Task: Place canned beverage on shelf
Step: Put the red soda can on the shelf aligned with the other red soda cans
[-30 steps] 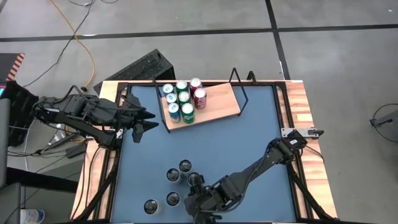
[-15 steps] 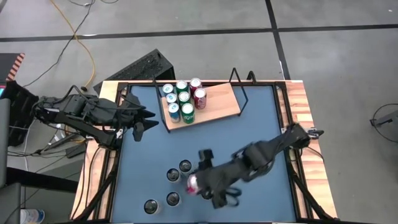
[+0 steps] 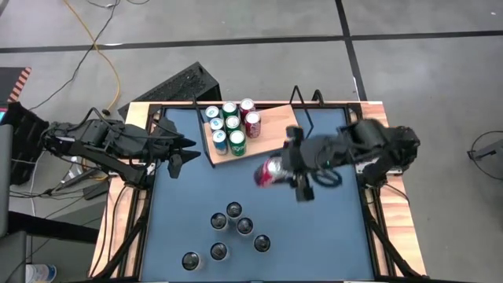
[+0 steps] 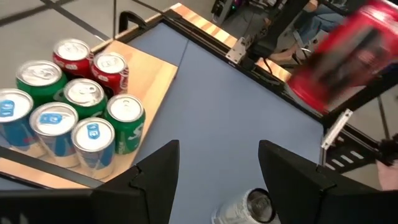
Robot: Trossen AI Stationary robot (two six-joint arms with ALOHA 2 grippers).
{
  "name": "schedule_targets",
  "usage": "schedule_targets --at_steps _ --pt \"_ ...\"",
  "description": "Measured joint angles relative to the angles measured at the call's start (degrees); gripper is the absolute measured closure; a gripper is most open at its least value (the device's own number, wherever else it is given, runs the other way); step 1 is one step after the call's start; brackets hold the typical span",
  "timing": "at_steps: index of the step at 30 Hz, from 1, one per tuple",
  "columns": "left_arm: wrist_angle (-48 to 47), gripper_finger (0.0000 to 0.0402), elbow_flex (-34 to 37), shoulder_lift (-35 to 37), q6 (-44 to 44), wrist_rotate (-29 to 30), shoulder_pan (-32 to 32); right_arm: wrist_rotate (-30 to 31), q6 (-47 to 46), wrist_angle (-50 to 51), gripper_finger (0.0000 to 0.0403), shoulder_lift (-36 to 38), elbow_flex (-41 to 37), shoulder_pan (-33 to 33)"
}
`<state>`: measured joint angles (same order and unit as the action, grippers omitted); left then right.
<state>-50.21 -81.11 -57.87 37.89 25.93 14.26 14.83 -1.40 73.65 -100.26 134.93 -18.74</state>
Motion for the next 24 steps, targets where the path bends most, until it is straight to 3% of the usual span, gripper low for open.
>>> schedule_targets --at_steps 6,12,17,24 --pt "-0.01 0.0196 -0.01 0.00 -0.18 1.92 0.00 -2.38 4.80 5.28 0.0153 0.68 0.00 7.44" --pt "-0.01 0.0196 -0.01 0.00 -2.21 1.31 0.00 -11.91 13.54 5.68 0.0153 0.74 -2.34 16.07" --pt "-0.01 0.0196 -0.01 0.00 -5.56 0.87 0.00 -18.12 16.98 3.32 0.0153 0.68 -7.83 23.34" --pt "-0.01 0.0196 0.01 0.02 -9.81 1.22 0.00 -21.39 21.07 -3.56 0.0153 0.66 -18.05 28.66"
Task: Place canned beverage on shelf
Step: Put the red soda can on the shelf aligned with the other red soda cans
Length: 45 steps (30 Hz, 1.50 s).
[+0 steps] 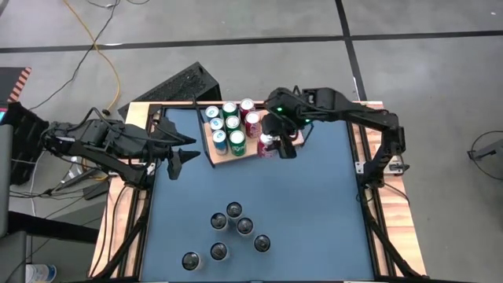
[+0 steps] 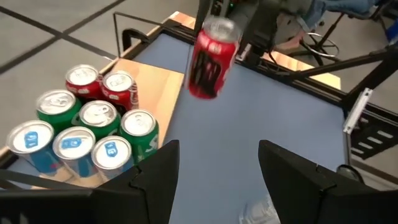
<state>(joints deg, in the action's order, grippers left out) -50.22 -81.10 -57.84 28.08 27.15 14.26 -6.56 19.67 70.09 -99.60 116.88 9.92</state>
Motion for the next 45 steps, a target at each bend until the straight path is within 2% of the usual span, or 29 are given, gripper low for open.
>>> schedule_targets --at_steps 6,12,22,30,45 --pt "0.01 0.0196 0.00 0.02 -0.67 3.45 0.00 -4.84 5.71 -9.16 0.0153 -0.08 -7.75 4.91" --pt "0.17 0.0196 -0.02 0.14 0.25 6.71 -0.30 -7.21 10.11 -15.55 0.0153 -0.07 -12.86 9.68" --pt "0.50 0.0196 -0.02 0.13 1.53 7.95 -5.17 -11.84 12.45 -21.63 0.0153 -0.12 -19.25 13.59" --pt "0.44 0.0196 -0.02 0.13 1.82 7.72 -7.10 -12.37 12.14 -22.02 0.0153 -4.70 -19.87 12.52" --pt "0.17 0.0196 0.00 0.13 3.03 7.72 -7.15 -10.24 12.51 -21.45 0.0140 -7.73 -19.69 13.37"
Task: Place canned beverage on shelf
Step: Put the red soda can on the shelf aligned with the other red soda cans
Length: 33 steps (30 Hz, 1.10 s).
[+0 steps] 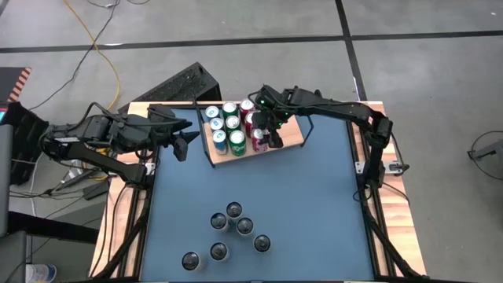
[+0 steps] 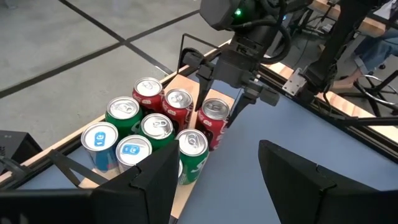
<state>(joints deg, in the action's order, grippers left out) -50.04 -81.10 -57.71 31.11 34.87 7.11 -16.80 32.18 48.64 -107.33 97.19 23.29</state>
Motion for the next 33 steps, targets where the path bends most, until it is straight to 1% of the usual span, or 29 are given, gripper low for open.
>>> schedule_targets --at_steps 19,23,25,29,33 --pt "0.02 0.0196 -0.02 0.00 -0.01 0.02 0.00 0.45 0.83 -1.74 0.0138 -0.37 0.00 -0.45" --pt "0.02 0.0196 -0.02 0.00 -0.02 0.03 0.00 1.93 0.93 -1.75 0.0138 -1.88 0.04 -0.56" --pt "0.02 0.0196 -0.02 0.00 -0.02 0.07 0.00 1.61 0.80 -2.14 0.0138 -2.87 0.15 -0.85" --pt "0.02 0.0196 -0.02 0.00 -0.02 0.07 0.01 3.60 0.99 -2.46 0.0138 -3.15 0.23 -1.05" --pt "0.02 0.0196 -0.02 0.00 -0.02 0.06 0.00 3.68 1.09 -2.09 0.0138 -3.04 0.34 -1.51"
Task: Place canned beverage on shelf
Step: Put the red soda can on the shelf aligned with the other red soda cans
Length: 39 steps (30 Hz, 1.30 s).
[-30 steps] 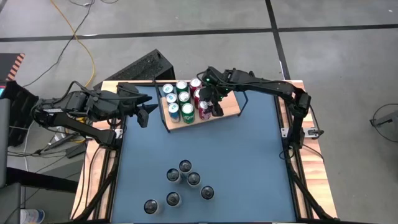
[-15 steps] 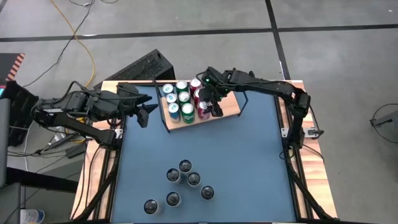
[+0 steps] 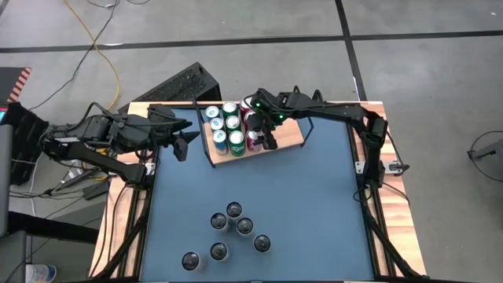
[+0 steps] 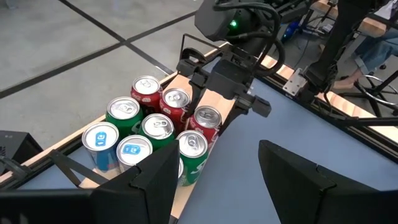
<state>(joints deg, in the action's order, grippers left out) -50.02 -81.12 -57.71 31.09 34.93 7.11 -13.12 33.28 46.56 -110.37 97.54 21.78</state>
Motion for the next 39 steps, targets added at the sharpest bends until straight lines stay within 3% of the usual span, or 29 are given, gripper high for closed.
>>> schedule_targets --at_steps 12,23,39 --pt "-0.02 0.0196 0.00 0.00 -0.90 0.13 0.00 0.16 -0.22 3.24 0.0130 0.10 1.86 0.24" --pt "-0.02 0.0196 0.02 0.00 -0.81 0.25 0.00 0.17 -1.99 4.40 0.0072 0.11 1.95 -0.35" --pt "-0.02 0.0196 0.01 0.00 -0.22 -0.02 0.00 2.92 -3.43 10.09 0.0071 0.11 1.97 0.17"
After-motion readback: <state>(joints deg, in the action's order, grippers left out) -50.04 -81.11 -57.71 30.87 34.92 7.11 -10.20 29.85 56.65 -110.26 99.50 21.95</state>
